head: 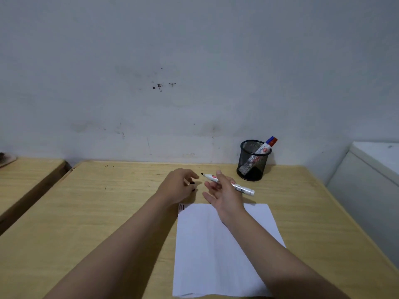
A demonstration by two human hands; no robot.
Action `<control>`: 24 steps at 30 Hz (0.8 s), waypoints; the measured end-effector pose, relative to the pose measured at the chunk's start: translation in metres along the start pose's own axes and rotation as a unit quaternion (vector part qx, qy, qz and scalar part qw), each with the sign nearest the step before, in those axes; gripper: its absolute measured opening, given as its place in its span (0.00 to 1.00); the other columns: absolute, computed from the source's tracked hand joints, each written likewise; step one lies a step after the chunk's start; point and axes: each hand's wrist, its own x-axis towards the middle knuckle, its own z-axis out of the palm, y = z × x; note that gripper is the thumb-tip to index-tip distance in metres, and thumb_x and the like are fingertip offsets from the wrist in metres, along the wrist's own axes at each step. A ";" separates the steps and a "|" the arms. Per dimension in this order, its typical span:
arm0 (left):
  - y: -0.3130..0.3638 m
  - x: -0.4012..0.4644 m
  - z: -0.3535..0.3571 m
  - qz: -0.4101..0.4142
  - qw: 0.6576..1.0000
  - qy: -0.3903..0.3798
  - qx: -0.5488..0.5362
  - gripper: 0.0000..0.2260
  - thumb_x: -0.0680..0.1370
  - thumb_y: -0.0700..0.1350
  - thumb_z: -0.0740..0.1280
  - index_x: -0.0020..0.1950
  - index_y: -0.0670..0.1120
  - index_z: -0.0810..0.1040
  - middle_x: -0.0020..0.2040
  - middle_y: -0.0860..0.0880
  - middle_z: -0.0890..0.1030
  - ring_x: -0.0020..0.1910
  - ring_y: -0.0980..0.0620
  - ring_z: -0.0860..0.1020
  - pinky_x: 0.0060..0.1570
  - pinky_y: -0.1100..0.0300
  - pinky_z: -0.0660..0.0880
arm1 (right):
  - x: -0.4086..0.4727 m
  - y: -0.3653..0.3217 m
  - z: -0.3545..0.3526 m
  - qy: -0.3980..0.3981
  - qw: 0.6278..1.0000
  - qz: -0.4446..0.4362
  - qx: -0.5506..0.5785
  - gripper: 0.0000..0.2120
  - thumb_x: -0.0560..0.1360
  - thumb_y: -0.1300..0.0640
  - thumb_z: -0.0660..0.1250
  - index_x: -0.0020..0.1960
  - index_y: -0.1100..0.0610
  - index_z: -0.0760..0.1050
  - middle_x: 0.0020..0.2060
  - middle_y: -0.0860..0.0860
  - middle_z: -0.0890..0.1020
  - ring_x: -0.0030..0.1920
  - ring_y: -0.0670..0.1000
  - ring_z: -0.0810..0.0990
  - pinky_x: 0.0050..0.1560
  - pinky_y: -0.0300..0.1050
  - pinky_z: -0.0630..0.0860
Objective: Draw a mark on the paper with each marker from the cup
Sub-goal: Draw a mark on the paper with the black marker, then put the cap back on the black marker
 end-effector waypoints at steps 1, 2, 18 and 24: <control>0.003 0.002 0.000 -0.001 1.000 0.007 0.004 0.07 0.72 0.43 0.69 0.49 0.46 0.81 0.48 0.46 0.83 0.45 0.50 0.79 0.47 0.59 0.74 | -0.002 -0.006 0.000 -0.016 1.000 0.000 -0.006 0.07 0.75 0.54 0.68 0.43 0.55 0.72 0.30 0.50 0.78 0.38 0.50 0.81 0.43 0.48 0.79; 0.006 0.003 0.000 -0.005 1.000 0.019 -0.013 0.05 0.71 0.41 0.69 0.46 0.45 0.82 0.45 0.46 0.84 0.44 0.49 0.79 0.45 0.61 0.74 | -0.005 -0.013 -0.001 -0.028 1.000 -0.008 -0.010 0.07 0.74 0.53 0.68 0.43 0.55 0.73 0.31 0.50 0.78 0.35 0.49 0.81 0.40 0.46 0.79; 0.076 -0.040 -0.015 -0.091 0.812 -0.050 -0.574 0.05 0.74 0.36 0.66 0.46 0.43 0.80 0.38 0.47 0.83 0.36 0.55 0.82 0.43 0.59 0.80 | -0.071 -0.069 -0.024 -0.024 0.962 -0.216 -0.163 0.11 0.76 0.58 0.62 0.38 0.57 0.79 0.28 0.53 0.82 0.23 0.48 0.72 0.32 0.45 0.71; 0.082 -0.051 -0.014 -0.081 0.837 -0.057 -0.538 0.05 0.73 0.35 0.67 0.46 0.41 0.80 0.35 0.48 0.84 0.36 0.55 0.83 0.46 0.58 0.79 | -0.072 -0.072 -0.032 -0.043 0.950 -0.237 -0.200 0.07 0.75 0.61 0.65 0.39 0.62 0.78 0.27 0.53 0.82 0.24 0.48 0.73 0.30 0.45 0.75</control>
